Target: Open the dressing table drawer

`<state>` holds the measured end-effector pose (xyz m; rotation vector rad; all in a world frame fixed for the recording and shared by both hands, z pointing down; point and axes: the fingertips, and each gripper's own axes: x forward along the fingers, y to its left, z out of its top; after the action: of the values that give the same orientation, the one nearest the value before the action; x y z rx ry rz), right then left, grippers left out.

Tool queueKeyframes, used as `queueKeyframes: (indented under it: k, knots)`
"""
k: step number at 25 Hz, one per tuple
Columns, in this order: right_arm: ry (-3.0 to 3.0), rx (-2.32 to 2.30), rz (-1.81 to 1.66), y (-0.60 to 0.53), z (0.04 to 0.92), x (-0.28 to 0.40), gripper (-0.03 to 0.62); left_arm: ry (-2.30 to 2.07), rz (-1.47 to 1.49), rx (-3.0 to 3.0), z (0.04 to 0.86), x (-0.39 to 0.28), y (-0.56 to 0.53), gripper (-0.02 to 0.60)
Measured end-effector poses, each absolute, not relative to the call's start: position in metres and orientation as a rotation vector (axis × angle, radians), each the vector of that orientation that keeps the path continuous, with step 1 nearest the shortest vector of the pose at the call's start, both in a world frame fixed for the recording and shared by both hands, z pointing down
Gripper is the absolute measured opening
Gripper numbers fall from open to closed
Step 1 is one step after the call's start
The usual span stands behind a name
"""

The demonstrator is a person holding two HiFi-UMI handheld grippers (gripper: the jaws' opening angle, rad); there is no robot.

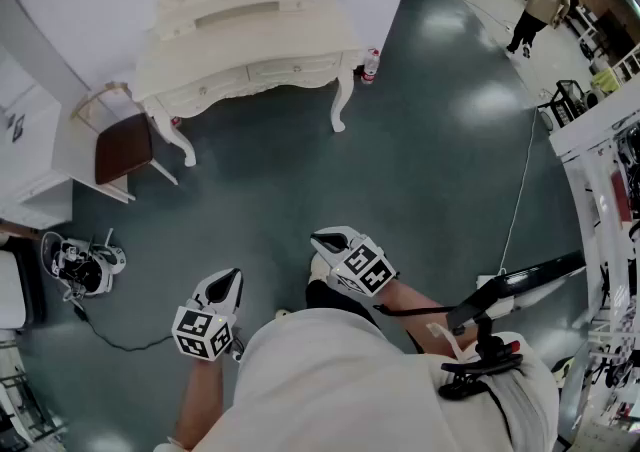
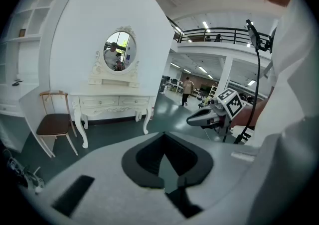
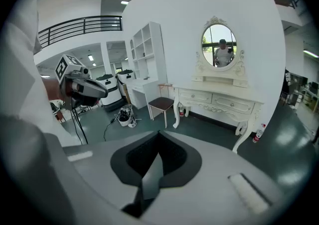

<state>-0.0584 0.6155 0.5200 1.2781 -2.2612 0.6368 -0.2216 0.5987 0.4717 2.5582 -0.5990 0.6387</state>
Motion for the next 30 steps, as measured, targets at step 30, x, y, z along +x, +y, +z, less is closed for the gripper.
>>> queueKeyframes:
  k: [30]
  knots:
    - [-2.370,1.241,0.556,0.371,0.519,0.082,0.002,-0.756,0.601,2.588,0.480,-0.073,0.358,0.029]
